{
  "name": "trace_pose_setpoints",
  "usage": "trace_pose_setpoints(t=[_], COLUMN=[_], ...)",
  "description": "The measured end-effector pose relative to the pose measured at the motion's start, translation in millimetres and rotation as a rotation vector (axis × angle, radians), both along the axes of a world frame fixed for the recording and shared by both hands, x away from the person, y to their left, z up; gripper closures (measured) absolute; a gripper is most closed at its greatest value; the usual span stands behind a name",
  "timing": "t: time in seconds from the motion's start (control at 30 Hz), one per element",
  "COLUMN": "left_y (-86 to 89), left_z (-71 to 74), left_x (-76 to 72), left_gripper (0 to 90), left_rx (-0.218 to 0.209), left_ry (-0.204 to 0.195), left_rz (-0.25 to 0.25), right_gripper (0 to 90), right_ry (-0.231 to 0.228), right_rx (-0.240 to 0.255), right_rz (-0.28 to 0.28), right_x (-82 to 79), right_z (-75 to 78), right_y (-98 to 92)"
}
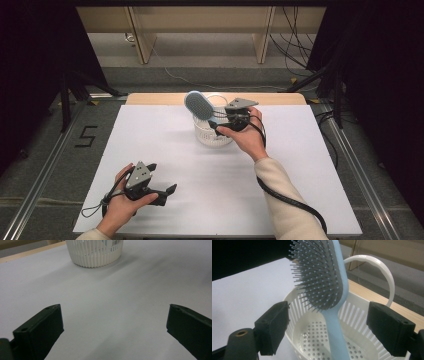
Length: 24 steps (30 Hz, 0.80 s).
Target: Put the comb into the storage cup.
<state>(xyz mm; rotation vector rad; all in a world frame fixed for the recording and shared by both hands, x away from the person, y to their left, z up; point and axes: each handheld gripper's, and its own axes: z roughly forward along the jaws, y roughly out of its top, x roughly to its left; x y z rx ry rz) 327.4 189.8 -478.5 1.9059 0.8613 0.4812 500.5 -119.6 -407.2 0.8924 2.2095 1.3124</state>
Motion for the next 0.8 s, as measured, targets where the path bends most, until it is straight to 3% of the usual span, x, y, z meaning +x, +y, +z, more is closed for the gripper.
trace_pose_setpoints(t=[0.8], left_y=[0.5], left_z=[-0.4], left_x=[0.5], left_gripper=[0.0], left_rx=[-0.002], left_ry=[-0.002], left_rz=[0.003], right_gripper=[11.3], right_ry=[0.014], right_rx=[0.005], right_rz=[0.027], right_x=[-22.0], right_z=[-0.4], right_y=[-33.5])
